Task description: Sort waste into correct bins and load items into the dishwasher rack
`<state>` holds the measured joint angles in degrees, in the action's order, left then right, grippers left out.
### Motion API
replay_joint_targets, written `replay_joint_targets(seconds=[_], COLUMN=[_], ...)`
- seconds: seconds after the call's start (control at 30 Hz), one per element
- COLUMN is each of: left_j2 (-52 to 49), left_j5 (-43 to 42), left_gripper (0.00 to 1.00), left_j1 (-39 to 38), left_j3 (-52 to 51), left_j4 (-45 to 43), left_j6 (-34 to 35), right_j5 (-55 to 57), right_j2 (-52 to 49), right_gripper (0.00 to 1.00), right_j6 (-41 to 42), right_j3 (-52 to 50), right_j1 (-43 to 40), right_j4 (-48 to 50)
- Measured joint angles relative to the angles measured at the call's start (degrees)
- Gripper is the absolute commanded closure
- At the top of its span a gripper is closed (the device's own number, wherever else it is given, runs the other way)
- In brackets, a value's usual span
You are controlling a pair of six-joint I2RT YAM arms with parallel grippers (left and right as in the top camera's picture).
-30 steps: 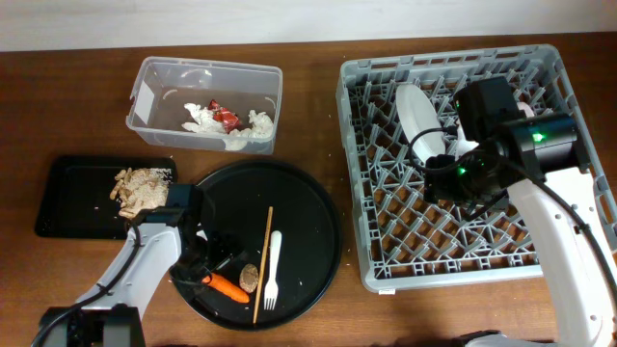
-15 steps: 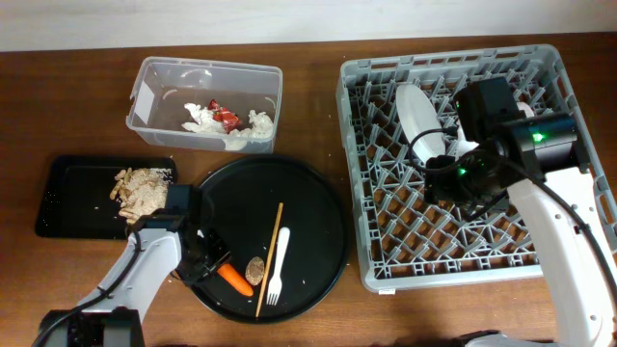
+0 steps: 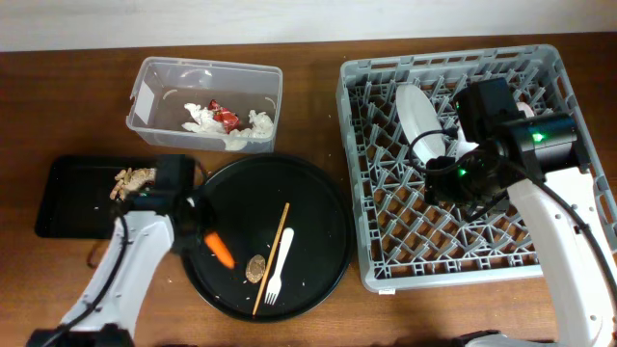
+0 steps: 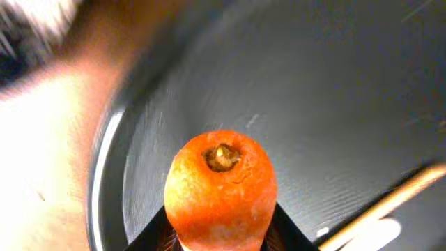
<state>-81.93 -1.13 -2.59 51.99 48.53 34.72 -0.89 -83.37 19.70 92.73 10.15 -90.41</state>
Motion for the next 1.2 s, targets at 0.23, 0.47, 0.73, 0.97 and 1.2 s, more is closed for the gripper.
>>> replay_joint_targets(seconds=[0.23, 0.47, 0.73, 0.97, 1.2], left_j2=[1.36, -7.21, -16.06, -16.06, -10.32], left_j5=[5.4, 6.32, 6.29, 0.37, -6.25], left_gripper=[0.99, 0.99, 0.29, 0.01, 0.01], left_j1=[17.99, 34.67, 36.0, 36.15, 19.93], left_j3=[10.82, 10.91, 10.91, 15.72, 20.28], left_j4=[-5.7, -13.97, -17.0, -12.76, -1.97], left_j6=[-1.55, -1.75, -1.81, -2.23, -6.08], right_j5=[0.0, 0.0, 0.02, 0.0, 0.0], right_j2=[0.0, -0.04, -0.07, -0.04, -0.07], right_gripper=[0.29, 0.29, 0.29, 0.29, 0.29], right_j6=[0.0, 0.0, -0.02, -0.02, 0.0], right_j3=[-0.02, -0.02, -0.02, -0.02, -0.02], right_j1=[0.0, 0.0, 0.0, 0.0, 0.0], right_j4=[-0.04, -0.28, -0.94, -0.98, -0.7])
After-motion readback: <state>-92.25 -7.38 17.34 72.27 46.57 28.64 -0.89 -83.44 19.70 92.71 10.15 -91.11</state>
